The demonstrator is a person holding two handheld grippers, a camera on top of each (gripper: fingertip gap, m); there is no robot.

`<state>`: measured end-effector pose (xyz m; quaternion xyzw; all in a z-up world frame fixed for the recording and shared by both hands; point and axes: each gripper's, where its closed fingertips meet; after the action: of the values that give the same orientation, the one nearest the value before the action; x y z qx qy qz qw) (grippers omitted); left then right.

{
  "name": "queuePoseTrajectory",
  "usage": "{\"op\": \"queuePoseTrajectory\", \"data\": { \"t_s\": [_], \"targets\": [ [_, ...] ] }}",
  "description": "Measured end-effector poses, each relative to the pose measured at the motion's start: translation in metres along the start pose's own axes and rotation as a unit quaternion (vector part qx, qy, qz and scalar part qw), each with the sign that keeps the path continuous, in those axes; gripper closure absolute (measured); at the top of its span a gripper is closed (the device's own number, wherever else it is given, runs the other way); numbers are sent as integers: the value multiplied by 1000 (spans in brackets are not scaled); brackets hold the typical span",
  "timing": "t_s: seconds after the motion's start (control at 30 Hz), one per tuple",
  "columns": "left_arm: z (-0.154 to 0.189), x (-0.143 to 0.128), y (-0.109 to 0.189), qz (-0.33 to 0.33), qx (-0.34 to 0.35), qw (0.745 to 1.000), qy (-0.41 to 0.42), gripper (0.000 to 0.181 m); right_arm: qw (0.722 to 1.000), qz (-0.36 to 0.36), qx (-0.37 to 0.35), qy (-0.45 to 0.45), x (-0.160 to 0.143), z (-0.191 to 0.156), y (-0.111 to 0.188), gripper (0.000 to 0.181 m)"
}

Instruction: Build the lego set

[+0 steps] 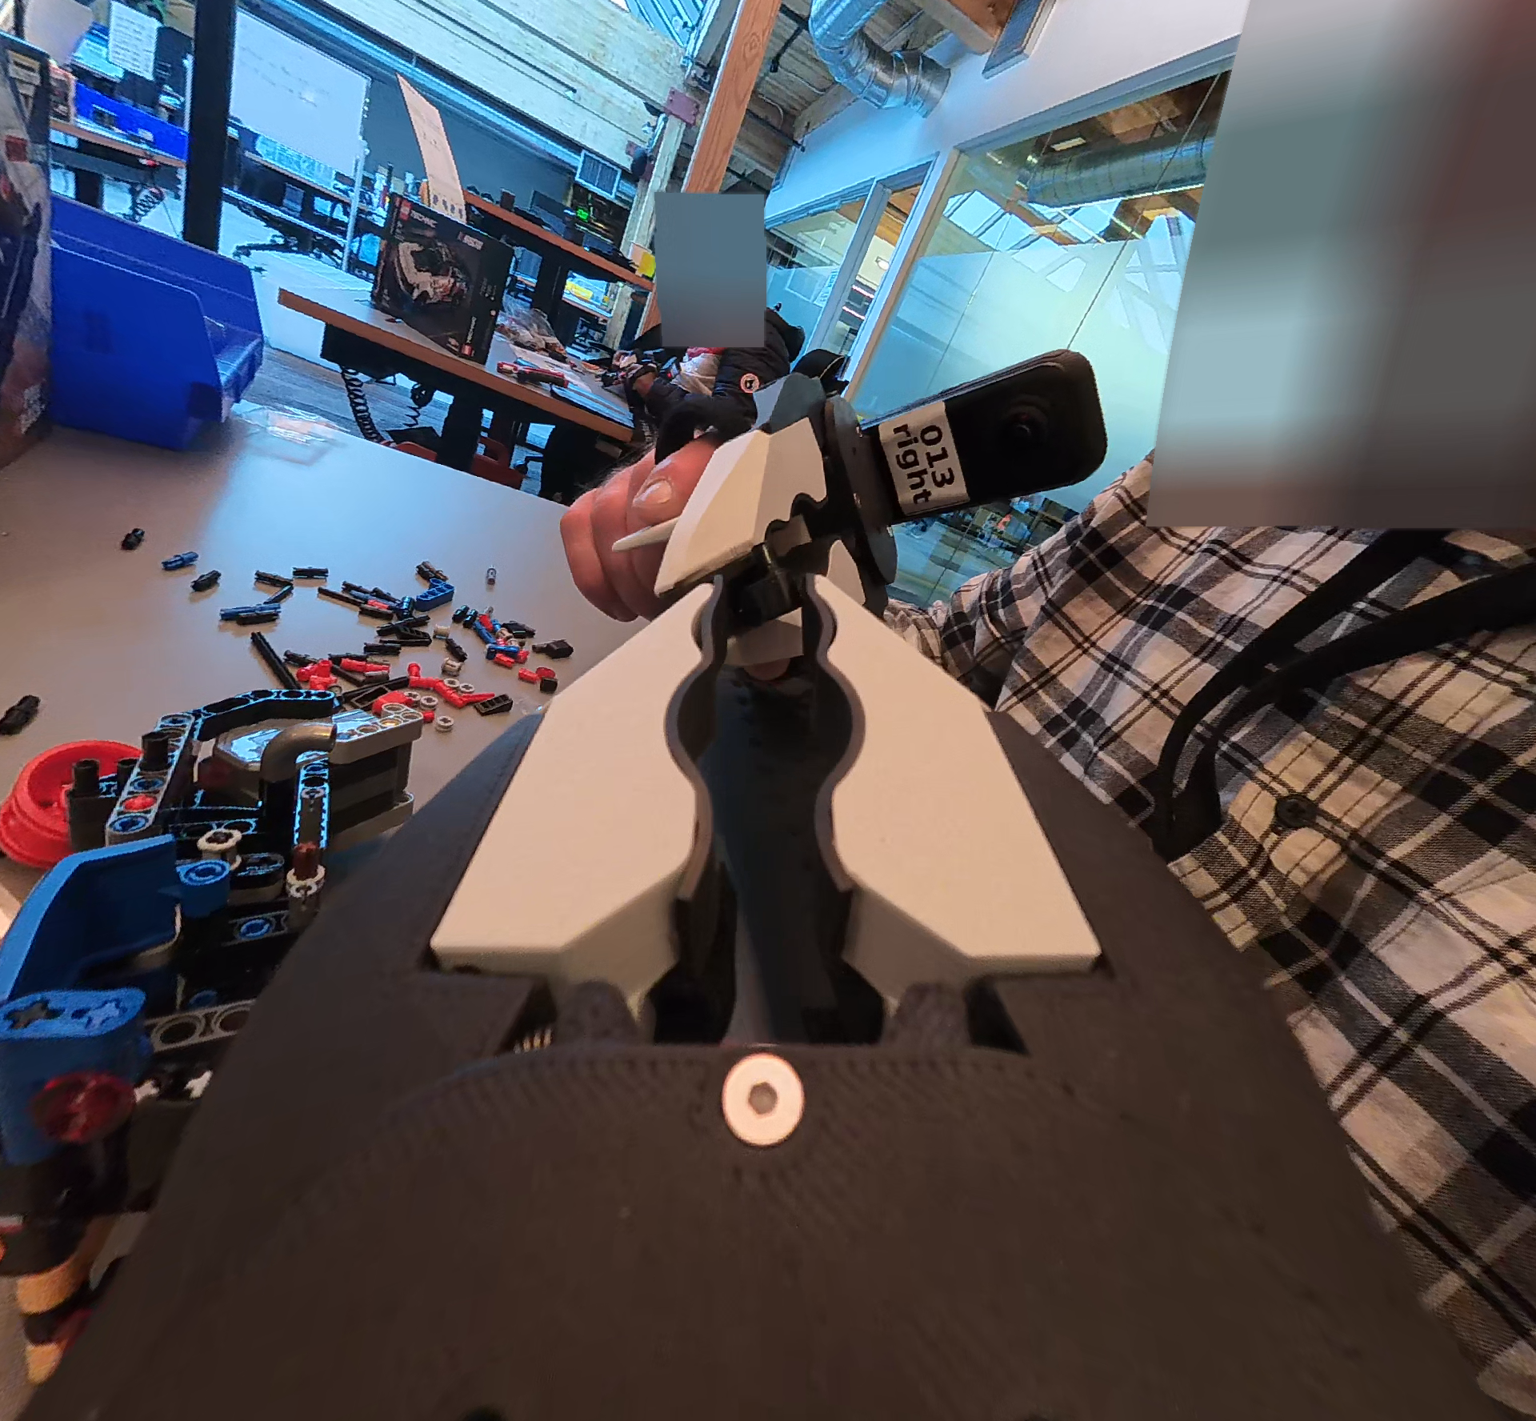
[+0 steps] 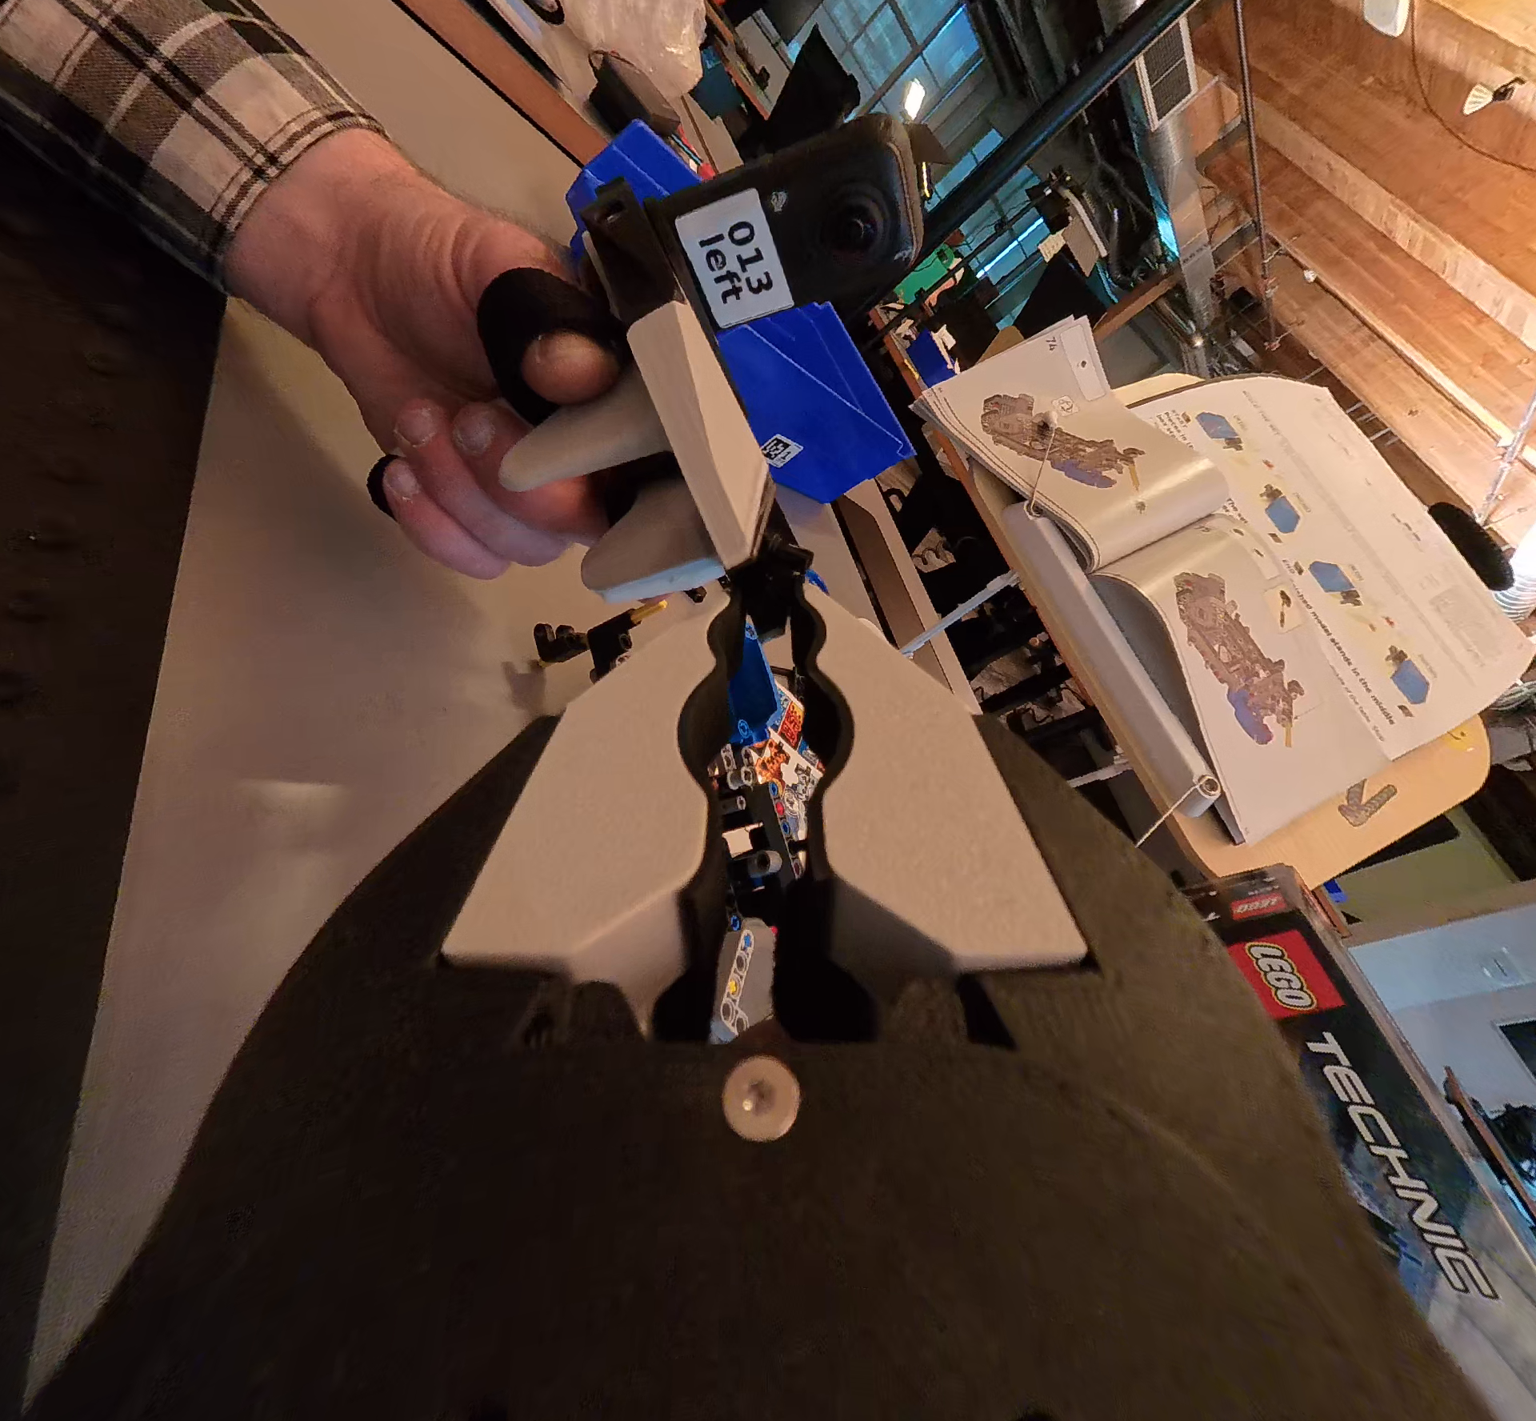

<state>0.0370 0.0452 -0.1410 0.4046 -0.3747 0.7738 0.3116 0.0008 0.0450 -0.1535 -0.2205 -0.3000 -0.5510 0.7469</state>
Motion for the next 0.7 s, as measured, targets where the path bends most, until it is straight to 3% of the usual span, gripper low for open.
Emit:
{"op": "queuePoseTrajectory", "data": {
  "t_s": [0.7],
  "targets": [
    [-2,1,0,-2,13,1000,-17,166,1000,-2,-13,16,1,3,1,172]
  ]
}}
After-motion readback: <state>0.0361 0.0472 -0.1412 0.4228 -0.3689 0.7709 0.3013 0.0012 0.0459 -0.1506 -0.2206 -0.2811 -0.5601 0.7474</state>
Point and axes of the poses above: each gripper's, where its closed fingertips meet, y back along the fingers, x out of its top, z = x × y across the jaws, and after that the axes turned 11 degrees about z, right-handed
